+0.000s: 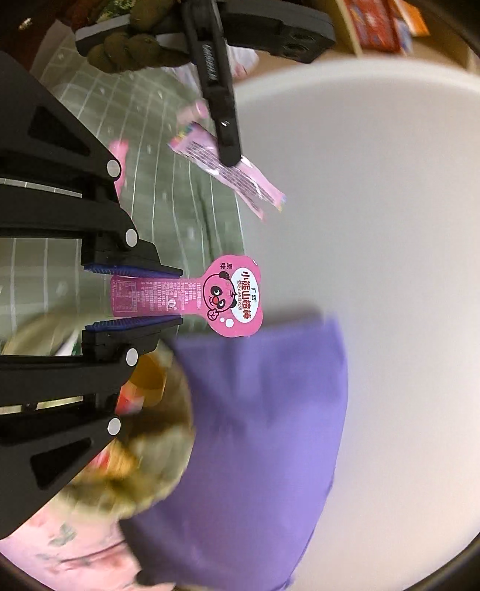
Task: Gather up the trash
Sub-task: 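Carry the pink wrapper and lollipop over the trash bag with both grippers, then open both grippers to drop the wrapper and lollipop into the bag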
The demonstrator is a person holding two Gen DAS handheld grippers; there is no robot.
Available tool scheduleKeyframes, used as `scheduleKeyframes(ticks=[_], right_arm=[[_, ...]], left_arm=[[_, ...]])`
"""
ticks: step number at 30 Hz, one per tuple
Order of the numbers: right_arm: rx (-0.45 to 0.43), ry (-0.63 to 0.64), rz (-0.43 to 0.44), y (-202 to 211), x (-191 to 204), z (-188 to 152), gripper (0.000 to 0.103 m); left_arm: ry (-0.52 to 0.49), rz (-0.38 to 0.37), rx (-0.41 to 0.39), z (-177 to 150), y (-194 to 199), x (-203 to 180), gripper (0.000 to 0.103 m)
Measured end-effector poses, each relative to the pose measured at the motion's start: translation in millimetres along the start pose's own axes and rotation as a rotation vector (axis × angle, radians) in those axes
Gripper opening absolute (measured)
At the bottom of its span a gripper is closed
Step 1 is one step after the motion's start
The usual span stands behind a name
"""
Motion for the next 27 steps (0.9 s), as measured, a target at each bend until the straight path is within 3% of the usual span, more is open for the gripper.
scheduleKeyframes(ticks=[5,15,19,27], right_arm=[[0.022,-0.058,-0.081,17,-53,-14,0.019],[0.101,-0.101,-0.116,5,-102,-39,0.019],[0.115,-0.081,-0.098,-8,-120,-40,0.019],[0.160,-0.039,0.026,-44,-143,-39,0.019]], left_arm=[[-0.062,-0.088,0.067,-5,-42,-49,0.008],[-0.055,-0.177,0.238,-34,-122,-88,0.008],[-0.086,-0.150,0.309,-45,-163,-97,0.008],[-0.066,-0.053,0.338,-40,-220,-95,0.006]])
Point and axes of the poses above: each gripper's, at about its wrist camera, not at the fingertips, and y roughly against the way its jaws point, x to its left, z to its top, the point moved 1 cm from there along -y, roughly the way its jaws point, and after that the axes turned 5 degrees about -x, right-handed, at the moved point
